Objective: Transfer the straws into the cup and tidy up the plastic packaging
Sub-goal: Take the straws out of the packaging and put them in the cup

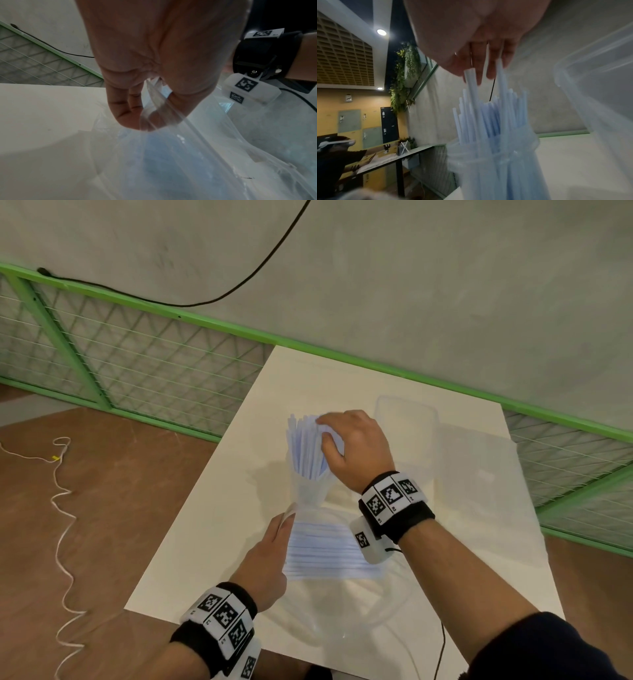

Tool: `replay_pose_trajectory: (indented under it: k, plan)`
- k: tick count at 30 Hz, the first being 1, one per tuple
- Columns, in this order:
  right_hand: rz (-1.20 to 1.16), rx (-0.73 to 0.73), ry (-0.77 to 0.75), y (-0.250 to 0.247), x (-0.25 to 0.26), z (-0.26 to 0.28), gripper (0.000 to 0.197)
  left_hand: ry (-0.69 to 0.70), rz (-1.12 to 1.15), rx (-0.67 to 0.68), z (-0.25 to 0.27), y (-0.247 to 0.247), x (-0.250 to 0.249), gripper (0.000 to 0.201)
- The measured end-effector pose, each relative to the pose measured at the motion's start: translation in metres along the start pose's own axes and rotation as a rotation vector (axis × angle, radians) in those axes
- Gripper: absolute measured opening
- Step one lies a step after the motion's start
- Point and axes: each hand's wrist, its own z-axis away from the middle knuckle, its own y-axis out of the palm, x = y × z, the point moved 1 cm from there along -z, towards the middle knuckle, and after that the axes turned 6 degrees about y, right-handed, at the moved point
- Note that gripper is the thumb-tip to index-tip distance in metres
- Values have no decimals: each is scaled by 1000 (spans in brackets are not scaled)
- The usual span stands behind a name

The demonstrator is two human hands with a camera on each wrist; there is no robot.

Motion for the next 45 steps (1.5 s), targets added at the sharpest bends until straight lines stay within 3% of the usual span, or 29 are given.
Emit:
replay_pose_trajectory:
  k: [2,4,6,8,10,13,15,18,20,22,25,27,30,33,37,40,42,43,45]
  plan:
    - [69,22,-48,4,5,7,49,-20,-4,4,0,-1,0,100]
    - [173,163,-81,17,7,18,60,-35,-7,14,0,0,1,101]
    - [163,215,-131,28,8,27,55,-50,-24,18,0,0,2,100]
    - [54,106,-147,30,8,27,44,-60,-47,15,0,0,1,99]
    - [-7,37,-112,26,13,18,45,-57,-57,13,0,-1,2,99]
    - [111,131,-89,26,20,5,62,-64,-62,19,0,-2,-1,97]
    - [176,200,-140,33,23,3,57,-75,-60,22,-1,-2,-2,97]
    - [74,77,-209,32,21,5,38,-74,-56,19,-1,-2,0,98]
    - [36,-17,-155,22,17,4,38,-52,-38,12,-1,-3,4,100]
    - [72,-40,12,11,10,4,48,-32,-16,14,-1,-3,6,101]
    - [162,145,245,13,1,12,71,-16,-9,8,-2,-4,6,100]
    - [223,313,252,23,-3,20,80,-9,-5,4,-3,-3,4,101]
    - [182,297,220,26,-6,22,85,-1,-6,-3,-4,-4,2,101]
    - [109,208,182,23,-3,21,80,-5,-18,-6,-4,-4,2,102]
    - [146,315,123,27,2,25,79,-32,-18,-3,-4,-3,3,102]
    - [0,98,64,5,14,22,60,-47,-25,2,-4,-3,1,103]
    - [-110,-88,-76,-13,26,32,38,-68,-30,14,-5,-3,-3,103]
    - [-156,-115,-150,-15,34,43,31,-76,-30,19,-5,-3,-4,103]
    - [-140,-5,-239,-10,45,76,26,-86,-23,34,-7,-2,-4,103]
